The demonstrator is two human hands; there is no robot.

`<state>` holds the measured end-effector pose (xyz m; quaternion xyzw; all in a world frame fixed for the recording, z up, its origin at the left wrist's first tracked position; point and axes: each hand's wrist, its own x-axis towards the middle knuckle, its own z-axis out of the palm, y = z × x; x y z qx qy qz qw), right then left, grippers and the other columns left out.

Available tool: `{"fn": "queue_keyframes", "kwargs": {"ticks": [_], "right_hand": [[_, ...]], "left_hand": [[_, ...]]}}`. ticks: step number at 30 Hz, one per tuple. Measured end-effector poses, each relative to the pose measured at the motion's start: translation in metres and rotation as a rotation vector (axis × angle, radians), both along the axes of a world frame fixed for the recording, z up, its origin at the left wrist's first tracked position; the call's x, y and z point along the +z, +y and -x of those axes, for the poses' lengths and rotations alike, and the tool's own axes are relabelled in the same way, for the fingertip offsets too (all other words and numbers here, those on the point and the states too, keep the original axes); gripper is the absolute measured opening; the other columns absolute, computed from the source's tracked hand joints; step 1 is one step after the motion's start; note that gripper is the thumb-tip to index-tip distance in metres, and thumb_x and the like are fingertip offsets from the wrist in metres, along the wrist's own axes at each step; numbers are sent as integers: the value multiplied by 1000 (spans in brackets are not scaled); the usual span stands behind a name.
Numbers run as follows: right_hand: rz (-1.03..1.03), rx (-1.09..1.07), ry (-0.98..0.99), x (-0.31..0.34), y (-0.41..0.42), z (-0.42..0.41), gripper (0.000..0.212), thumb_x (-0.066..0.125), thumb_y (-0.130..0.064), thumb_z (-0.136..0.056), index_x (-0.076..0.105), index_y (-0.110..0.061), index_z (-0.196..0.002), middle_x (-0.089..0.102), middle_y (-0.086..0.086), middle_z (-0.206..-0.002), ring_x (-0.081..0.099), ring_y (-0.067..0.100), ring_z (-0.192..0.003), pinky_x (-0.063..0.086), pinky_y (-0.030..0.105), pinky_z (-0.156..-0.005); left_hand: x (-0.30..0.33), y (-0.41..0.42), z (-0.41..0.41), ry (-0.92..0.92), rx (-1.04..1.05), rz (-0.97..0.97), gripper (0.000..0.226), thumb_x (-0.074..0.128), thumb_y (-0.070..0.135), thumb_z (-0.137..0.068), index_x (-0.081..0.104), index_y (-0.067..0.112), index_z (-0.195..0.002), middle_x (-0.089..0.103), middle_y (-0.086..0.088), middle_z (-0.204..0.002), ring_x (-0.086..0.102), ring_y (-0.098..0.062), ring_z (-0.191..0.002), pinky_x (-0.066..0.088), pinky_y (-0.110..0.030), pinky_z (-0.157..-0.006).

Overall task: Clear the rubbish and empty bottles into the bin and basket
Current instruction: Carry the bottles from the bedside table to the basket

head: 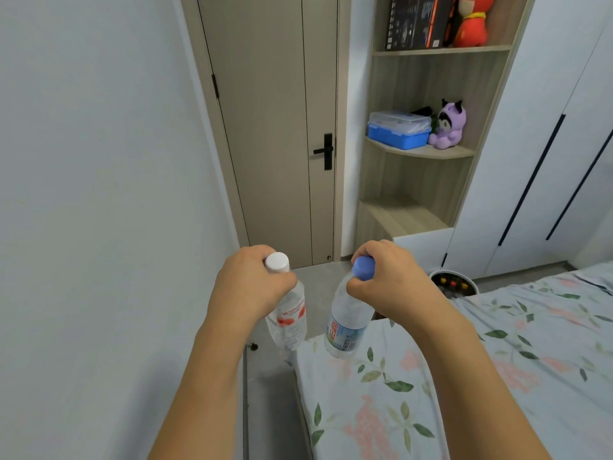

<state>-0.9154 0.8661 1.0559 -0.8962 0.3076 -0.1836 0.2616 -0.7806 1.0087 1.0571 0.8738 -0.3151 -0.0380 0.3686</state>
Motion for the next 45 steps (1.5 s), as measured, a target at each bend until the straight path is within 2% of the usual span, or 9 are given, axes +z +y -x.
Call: {"fn": "queue_keyframes", "kwargs": {"ticks": [6, 11, 17, 23, 30, 33, 36, 39, 45], "right_hand": [[-10, 11, 7, -13, -41, -56, 23, 67, -24, -78, 56, -22, -98, 52, -3, -99, 52, 13, -84, 46, 23, -71], [10, -8, -4, -20, -83, -125, 19, 64, -23, -77, 56, -22, -94, 51, -5, -97, 50, 10, -82, 42, 20, -66], [-3, -34, -20, -14, -129, -197, 19, 65, -22, -77, 57, -21, -95, 52, -4, -99, 51, 12, -87, 41, 22, -70], [24, -42, -5, -16, -164, -230, 17, 63, -22, -78, 56, -21, -93, 52, -5, -96, 51, 10, -83, 43, 22, -68], [3, -20, -26, -21, -210, -297, 21, 63, -23, -78, 58, -20, -98, 52, -4, -100, 54, 13, -87, 49, 25, -73], [3, -40, -12, -28, -241, -335, 22, 64, -23, -78, 58, -20, -99, 52, -5, -101, 53, 12, -88, 45, 22, -70], [-3, -84, 3, -33, -277, -383, 21, 64, -23, -78, 58, -20, -98, 53, -4, -101, 53, 12, -87, 46, 23, -71], [-20, -116, -10, -29, -309, -424, 23, 64, -23, -78, 59, -19, -99, 53, -3, -102, 52, 14, -89, 44, 23, -71], [4, -176, -39, -23, -355, -455, 18, 64, -22, -76, 56, -21, -92, 52, -4, -96, 50, 13, -86, 37, 21, -65]], "left_hand": [[-12, -30, -55, -1, 6, -44, 12, 70, 21, -74, 63, 20, -84, 63, 1, -80, 58, -11, -73, 43, -24, -55], [-15, -79, -129, 15, 10, -15, 18, 68, 19, -72, 66, 12, -88, 67, -7, -84, 64, -22, -81, 54, -38, -66], [-5, -132, -209, 30, -26, -11, 17, 68, 19, -70, 66, 13, -86, 67, -5, -82, 64, -24, -82, 55, -39, -68], [-3, -165, -245, -6, -23, 13, 18, 67, 18, -70, 66, 11, -86, 66, -8, -83, 64, -26, -82, 55, -41, -67], [-11, -199, -314, -10, -1, 2, 12, 68, 19, -69, 64, 14, -79, 65, -5, -77, 62, -22, -75, 49, -34, -59], [-20, -235, -357, -19, -12, -9, 13, 68, 19, -69, 64, 12, -80, 64, -8, -78, 62, -24, -74, 51, -36, -60], [-28, -284, -409, 0, -44, -25, 15, 64, 17, -67, 62, 9, -79, 63, -12, -77, 54, -25, -65, 42, -31, -56], [-23, -324, -453, 7, -77, -38, 13, 63, 17, -66, 60, 9, -76, 61, -9, -71, 50, -25, -63, 37, -28, -54], [-5, -374, -504, -50, -109, -10, 13, 65, 19, -68, 61, 9, -75, 62, -10, -72, 50, -24, -63, 38, -29, -54]]}}
